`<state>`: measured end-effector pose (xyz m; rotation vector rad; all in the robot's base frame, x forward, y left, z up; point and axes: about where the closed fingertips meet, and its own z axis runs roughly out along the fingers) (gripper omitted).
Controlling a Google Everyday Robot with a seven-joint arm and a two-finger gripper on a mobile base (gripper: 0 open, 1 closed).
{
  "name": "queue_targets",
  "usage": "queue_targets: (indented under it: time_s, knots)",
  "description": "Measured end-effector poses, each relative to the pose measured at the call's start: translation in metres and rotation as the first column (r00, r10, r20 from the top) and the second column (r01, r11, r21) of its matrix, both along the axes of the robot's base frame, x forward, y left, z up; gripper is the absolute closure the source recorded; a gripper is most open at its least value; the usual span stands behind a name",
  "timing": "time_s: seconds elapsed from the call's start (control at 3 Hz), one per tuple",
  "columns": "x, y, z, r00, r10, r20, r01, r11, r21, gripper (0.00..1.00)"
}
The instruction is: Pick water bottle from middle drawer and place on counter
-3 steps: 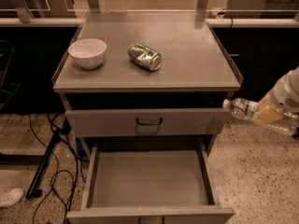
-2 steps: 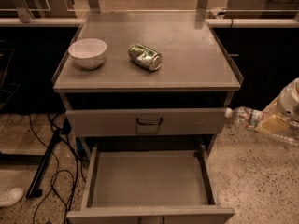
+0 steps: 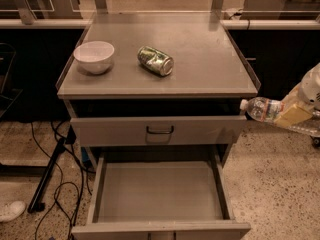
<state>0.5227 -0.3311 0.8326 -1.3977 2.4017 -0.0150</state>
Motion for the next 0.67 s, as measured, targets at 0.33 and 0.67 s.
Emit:
queue_targets:
  time_s: [0.33,0.67]
  knots:
    - [0.002,0.000,-0.001,1.0000,0.000,-0.006,0.000,1.000,0.002,1.00]
    - [0.021,-0.006,0.009,0.9999,-0.010,-0.002,0.010,1.000,0.010,1.00]
